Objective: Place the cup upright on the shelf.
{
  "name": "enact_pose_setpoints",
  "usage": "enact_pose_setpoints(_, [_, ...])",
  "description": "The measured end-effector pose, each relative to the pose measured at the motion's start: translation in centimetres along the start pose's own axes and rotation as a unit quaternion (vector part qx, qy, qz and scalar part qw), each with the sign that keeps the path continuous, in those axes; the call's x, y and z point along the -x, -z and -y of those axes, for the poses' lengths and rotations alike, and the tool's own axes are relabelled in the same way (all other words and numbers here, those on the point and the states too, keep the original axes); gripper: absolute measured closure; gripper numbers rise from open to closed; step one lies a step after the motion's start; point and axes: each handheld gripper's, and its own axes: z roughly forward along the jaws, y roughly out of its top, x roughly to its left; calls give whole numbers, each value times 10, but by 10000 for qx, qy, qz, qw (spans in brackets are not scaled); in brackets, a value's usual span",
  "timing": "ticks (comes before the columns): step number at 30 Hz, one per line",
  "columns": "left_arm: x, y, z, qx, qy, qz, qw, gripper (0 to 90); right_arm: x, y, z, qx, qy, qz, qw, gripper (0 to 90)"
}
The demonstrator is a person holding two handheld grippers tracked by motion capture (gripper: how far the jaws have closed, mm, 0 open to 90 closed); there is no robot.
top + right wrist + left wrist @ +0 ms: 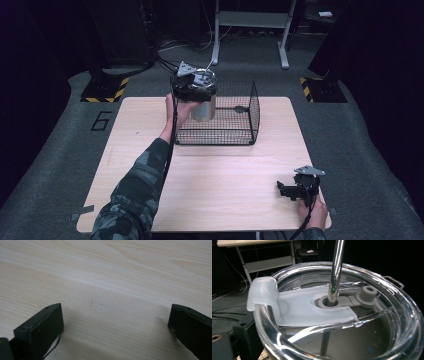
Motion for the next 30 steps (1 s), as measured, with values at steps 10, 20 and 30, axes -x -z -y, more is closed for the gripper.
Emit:
enact_pose_setpoints(10, [-3, -18, 8, -23, 81, -174, 9998, 34, 0, 0, 0, 6, 21, -1, 10000, 0])
enact_pose_setpoints(20, [-8, -34, 18, -105, 166, -328, 9993, 34, 0, 0, 0, 11, 28, 0, 10000, 0])
enact_pose_setpoints(30, [-11, -51, 35, -216, 334, -377, 9985, 34, 0, 0, 0, 32, 3, 13, 10000, 0])
